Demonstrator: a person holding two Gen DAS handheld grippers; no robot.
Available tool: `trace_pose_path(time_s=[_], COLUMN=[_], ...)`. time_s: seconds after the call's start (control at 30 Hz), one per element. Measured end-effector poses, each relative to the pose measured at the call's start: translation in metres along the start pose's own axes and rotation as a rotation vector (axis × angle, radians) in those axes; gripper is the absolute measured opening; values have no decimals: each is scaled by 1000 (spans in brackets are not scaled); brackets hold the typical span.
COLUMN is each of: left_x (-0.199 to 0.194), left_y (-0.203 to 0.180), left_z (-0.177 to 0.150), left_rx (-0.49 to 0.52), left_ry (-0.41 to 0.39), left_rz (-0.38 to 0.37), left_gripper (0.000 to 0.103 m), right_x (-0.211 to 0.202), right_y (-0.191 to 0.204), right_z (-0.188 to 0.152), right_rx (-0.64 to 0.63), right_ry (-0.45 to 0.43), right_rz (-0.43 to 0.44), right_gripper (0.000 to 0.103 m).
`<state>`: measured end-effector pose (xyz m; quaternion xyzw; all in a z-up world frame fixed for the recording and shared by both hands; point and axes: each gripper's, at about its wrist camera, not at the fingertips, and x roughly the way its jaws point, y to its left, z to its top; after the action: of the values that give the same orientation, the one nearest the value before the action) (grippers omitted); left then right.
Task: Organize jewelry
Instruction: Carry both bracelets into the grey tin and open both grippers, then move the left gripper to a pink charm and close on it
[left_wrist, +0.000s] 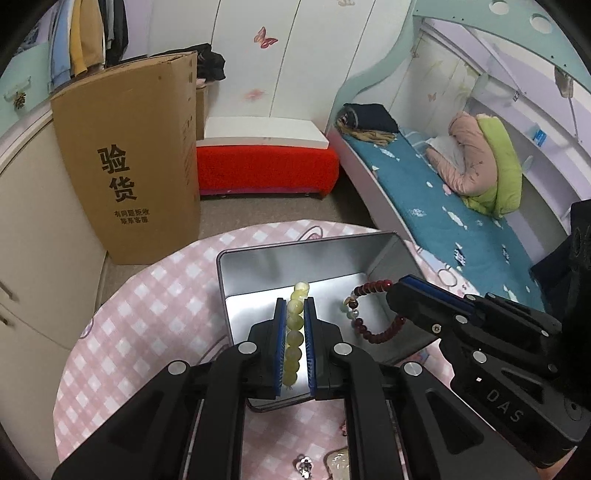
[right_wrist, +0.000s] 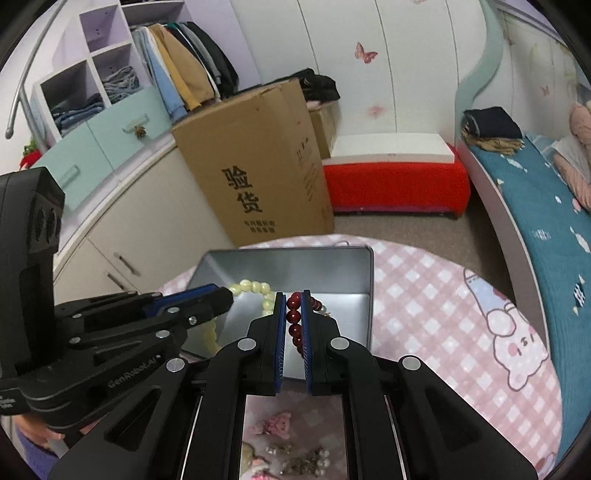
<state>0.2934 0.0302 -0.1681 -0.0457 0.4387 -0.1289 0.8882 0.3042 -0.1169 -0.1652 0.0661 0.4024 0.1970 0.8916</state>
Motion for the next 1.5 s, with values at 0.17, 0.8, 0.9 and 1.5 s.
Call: trace_pose_path(time_s=[0.17, 0.8, 0.9, 1.5], left_x=[2, -73, -99, -106], left_y=[0, 1, 4, 6], left_z=[-2, -15, -26, -120], left_rx=[5, -50, -73, -118], left_ry=[5, -125, -184, -149], left_rz=[10, -34, -23, 114], left_gripper=[9, 50, 58, 60], right_x=[3, -65, -89, -129], right_y=[-3, -2, 1, -8], right_z=[-7, -17, -24, -99], right_rx=[8, 16, 10, 16], right_ry=[11, -85, -119, -99], right_rz=[-10, -59, -77, -154], right_gripper=[9, 11, 23, 56])
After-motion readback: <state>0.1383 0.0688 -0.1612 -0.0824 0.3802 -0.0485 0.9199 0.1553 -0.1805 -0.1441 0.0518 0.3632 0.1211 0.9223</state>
